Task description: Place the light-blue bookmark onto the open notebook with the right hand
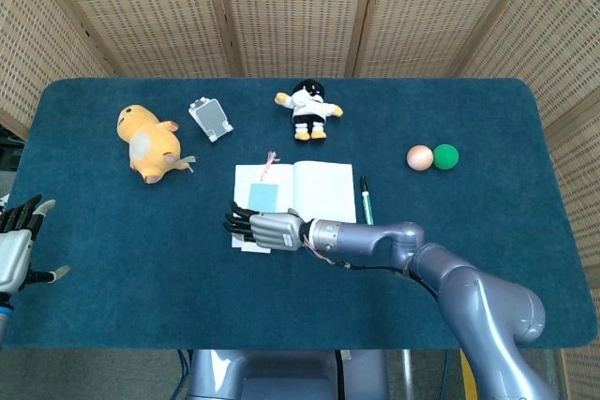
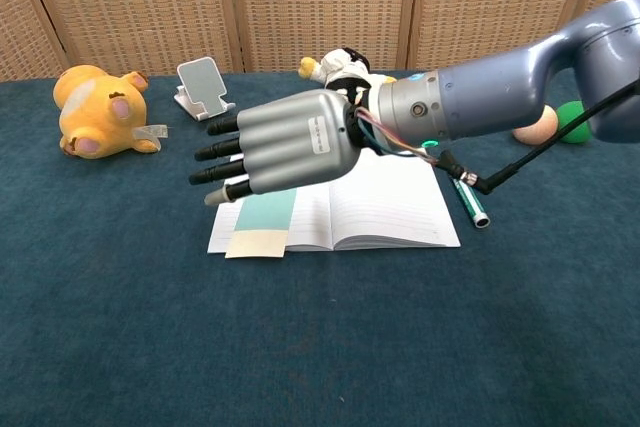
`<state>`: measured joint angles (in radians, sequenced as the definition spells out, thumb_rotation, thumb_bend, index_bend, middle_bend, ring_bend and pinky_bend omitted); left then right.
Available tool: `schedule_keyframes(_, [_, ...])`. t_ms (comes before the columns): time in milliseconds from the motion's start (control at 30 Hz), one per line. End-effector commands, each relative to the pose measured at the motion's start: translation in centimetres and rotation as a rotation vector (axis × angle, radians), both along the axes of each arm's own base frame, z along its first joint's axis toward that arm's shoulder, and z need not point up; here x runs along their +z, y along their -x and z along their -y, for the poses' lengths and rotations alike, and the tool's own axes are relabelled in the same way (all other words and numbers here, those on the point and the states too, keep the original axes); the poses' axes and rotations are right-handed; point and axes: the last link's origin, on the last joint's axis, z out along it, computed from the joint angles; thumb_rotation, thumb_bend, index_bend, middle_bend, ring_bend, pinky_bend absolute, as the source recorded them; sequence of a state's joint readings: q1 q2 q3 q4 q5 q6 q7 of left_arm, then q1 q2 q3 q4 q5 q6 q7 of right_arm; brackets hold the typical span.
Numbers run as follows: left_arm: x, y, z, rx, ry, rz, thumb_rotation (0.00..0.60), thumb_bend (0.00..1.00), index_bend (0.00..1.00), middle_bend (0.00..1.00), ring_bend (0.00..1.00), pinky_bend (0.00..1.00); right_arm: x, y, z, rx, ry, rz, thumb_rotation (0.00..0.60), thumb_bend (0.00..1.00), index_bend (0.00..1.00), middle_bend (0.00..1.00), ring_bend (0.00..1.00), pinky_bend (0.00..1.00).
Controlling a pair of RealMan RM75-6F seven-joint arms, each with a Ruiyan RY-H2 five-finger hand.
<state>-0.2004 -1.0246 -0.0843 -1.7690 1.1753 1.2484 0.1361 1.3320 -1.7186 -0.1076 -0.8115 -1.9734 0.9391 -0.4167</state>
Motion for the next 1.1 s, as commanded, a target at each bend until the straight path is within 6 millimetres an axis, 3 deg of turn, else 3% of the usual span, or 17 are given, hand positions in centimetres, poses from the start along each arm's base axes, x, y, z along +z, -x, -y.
schedule_keyframes(33, [0.0,0.0,0.0,-0.002,0.002,0.001,0.600,0.00,0.00,0.00,0.00,0.00,2.1,0.5,0.3,-0.090,-0.005,0.100,0.600,0.34,0.00,0.00,0.00,0.12])
schedule_keyframes(100, [0.0,0.0,0.0,-0.004,0.005,0.001,0.600,0.00,0.00,0.00,0.00,0.00,3.0,1.0,0.4,-0.192,-0.038,0.166,0.600,0.60,0.00,0.00,0.00,0.12])
schedule_keyframes(133, [-0.1,0.0,0.0,-0.006,0.008,0.000,0.600,0.00,0.00,0.00,0.00,0.00,3.6,1.6,0.6,-0.349,-0.098,0.251,0.600,0.78,0.00,0.00,0.00,0.12])
schedule_keyframes(200, [-0.2,0.0,0.0,-0.008,0.012,0.000,0.600,0.00,0.00,0.00,0.00,0.00,4.3,2.7,0.3,-0.580,-0.195,0.341,0.600,0.97,0.00,0.00,0.00,0.12])
schedule_keyframes(233, [-0.2,-0.1,0.0,-0.009,0.012,0.000,0.600,0.00,0.00,0.00,0.00,0.00,4.5,2.8,0.3,-0.612,-0.206,0.348,0.600,1.00,0.00,0.00,0.00,0.12])
schedule_keyframes(433, [-0.3,-0.3,0.0,-0.018,0.017,-0.003,0.600,0.00,0.00,0.00,0.00,0.00,4.3,4.1,-0.2,-0.855,-0.262,0.348,0.600,1.00,0.00,0.00,0.00,0.12])
schedule_keyframes(800, [-0.5,-0.3,-0.2,-0.012,0.019,-0.007,0.600,0.00,0.00,0.00,0.00,0.00,1.2,2.7,-0.6,-0.942,-0.262,0.278,0.600,1.00,0.00,0.00,0.00,0.12])
schedule_keyframes(1100, [-0.2,0.2,-0.4,0.007,0.018,0.000,0.600,0.00,0.00,0.00,0.00,0.00,-1.4,2.7,-0.6,-0.947,-0.232,0.218,0.600,1.00,0.00,0.00,0.00,0.12])
